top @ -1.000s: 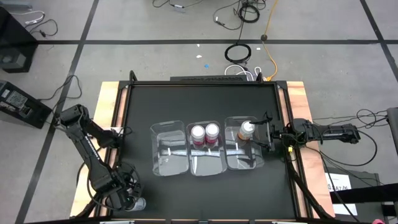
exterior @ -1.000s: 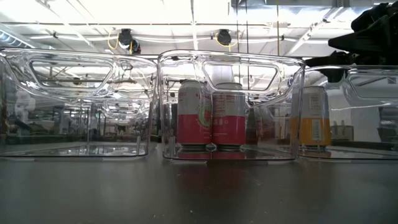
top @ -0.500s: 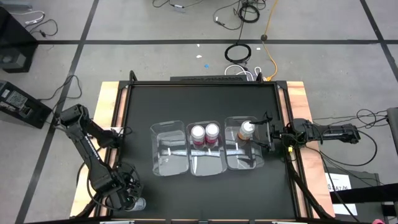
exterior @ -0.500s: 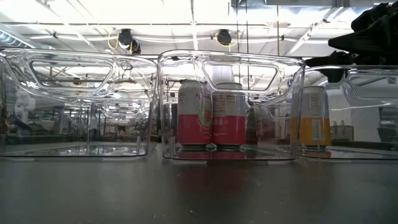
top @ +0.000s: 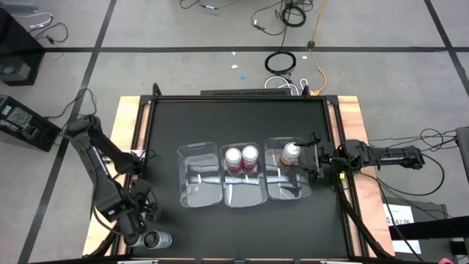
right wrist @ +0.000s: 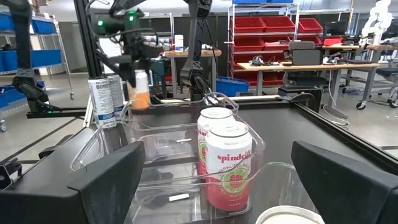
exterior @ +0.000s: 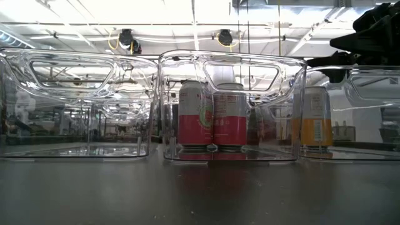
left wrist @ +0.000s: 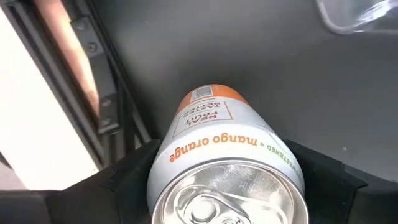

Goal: Sort soda cans
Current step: Put the orange soda can into the right transparent bin

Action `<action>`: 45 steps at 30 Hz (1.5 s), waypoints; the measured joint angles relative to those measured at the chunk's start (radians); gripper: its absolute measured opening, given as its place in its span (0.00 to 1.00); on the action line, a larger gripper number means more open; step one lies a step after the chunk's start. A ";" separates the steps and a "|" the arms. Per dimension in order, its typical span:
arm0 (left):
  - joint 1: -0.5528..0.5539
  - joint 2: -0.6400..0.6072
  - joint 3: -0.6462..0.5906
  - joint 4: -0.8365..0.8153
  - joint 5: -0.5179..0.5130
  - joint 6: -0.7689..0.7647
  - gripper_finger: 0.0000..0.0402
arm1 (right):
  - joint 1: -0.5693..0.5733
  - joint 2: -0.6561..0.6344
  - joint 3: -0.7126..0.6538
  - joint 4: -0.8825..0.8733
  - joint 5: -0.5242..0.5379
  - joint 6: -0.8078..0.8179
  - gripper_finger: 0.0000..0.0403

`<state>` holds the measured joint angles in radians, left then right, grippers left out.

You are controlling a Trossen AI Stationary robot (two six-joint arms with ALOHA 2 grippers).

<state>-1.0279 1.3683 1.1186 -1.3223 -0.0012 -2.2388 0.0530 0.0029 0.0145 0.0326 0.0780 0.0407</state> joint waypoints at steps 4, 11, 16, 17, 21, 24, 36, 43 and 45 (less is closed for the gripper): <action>0.001 -0.084 0.015 -0.062 -0.001 0.002 0.76 | 0.000 0.000 0.000 0.000 0.000 0.000 0.99; 0.001 -0.212 0.092 -0.238 -0.006 0.033 0.76 | 0.000 0.000 0.000 0.000 0.000 0.000 0.99; 0.012 -0.286 0.141 -0.245 -0.097 0.101 0.76 | 0.000 0.000 0.000 0.000 0.000 0.000 0.99; 0.021 -0.295 0.148 -0.251 -0.116 0.113 0.76 | 0.000 0.000 0.000 0.000 0.000 0.000 0.99; 0.082 -0.313 0.169 -0.247 -0.195 0.216 0.76 | 0.000 0.000 0.000 0.000 0.000 0.000 0.99; 0.150 -0.310 0.185 -0.251 -0.210 0.319 0.76 | 0.000 0.000 0.000 0.000 0.000 0.000 0.99; 0.492 -0.177 0.429 -0.208 -0.261 0.832 0.76 | 0.000 0.000 0.000 0.000 0.000 0.000 0.99; 0.733 0.003 0.608 -0.094 -0.231 1.206 0.76 | 0.000 0.000 0.000 0.000 0.000 0.000 0.99; 0.803 0.064 0.656 -0.035 -0.194 1.308 0.76 | 0.000 0.000 0.000 0.000 0.000 0.000 0.99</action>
<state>-0.2246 1.4325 1.7751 -1.3573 -0.1950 -0.9306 0.0530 0.0029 0.0147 0.0330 0.0780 0.0408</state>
